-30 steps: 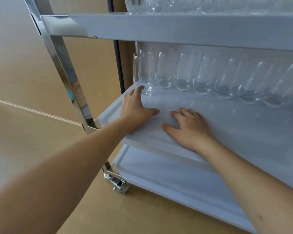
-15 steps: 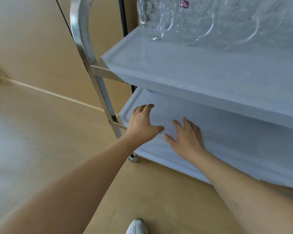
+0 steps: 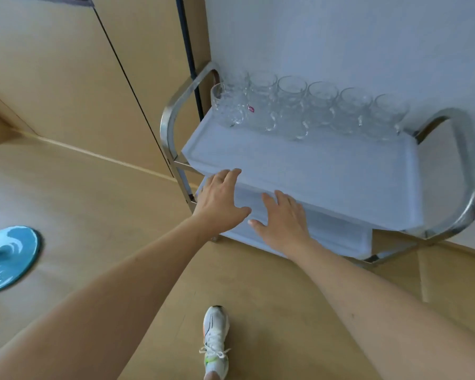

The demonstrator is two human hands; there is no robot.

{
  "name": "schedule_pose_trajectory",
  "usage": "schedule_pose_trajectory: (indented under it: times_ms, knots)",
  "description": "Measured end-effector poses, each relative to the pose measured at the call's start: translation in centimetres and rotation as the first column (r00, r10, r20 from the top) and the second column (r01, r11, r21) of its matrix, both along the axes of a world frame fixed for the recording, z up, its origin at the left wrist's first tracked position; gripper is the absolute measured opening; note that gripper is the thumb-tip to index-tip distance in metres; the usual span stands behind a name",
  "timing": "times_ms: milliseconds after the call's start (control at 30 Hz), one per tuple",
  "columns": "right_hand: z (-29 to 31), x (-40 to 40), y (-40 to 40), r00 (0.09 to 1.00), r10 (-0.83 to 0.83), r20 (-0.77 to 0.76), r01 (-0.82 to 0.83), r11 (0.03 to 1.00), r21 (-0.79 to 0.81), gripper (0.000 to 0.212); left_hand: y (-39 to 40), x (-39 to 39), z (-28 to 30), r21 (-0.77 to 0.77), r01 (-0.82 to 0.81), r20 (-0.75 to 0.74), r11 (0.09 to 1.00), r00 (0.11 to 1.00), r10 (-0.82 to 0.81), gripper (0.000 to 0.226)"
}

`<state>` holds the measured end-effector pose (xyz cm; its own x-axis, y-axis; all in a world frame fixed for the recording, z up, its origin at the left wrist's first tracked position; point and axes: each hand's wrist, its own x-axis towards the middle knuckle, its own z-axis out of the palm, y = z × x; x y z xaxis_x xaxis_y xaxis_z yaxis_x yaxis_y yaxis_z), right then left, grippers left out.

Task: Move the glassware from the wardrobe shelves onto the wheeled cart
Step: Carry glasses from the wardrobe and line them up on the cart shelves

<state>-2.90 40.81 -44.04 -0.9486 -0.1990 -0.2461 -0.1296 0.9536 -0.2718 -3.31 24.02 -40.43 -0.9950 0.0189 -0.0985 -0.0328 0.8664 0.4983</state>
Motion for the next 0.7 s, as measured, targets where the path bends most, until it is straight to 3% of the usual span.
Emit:
schedule_pose_trajectory:
  times_ms: [233, 433, 700]
  knots:
    - [16.5, -0.6, 4.2, 0.971, -0.044, -0.235, 0.044, 0.999, -0.004, 0.074, 3.9, 0.5, 16.8, -0.058, 0.053, -0.179, 0.997, 0.982, -0.063, 0.085]
    - [30.6, 0.3, 6.7, 0.888, -0.083, -0.452, 0.080, 0.996, -0.025, 0.073, 5.4, 1.2, 31.8, -0.071, 0.067, -0.409, 0.995, 0.908, -0.090, 0.083]
    - [42.2, 2.6, 13.1, 0.744, -0.139, -0.654, 0.186, 0.983, 0.002, 0.074, 13.0, 1.0, 43.7, -0.062, 0.206, -0.554, 0.977, 0.807, -0.205, 0.082]
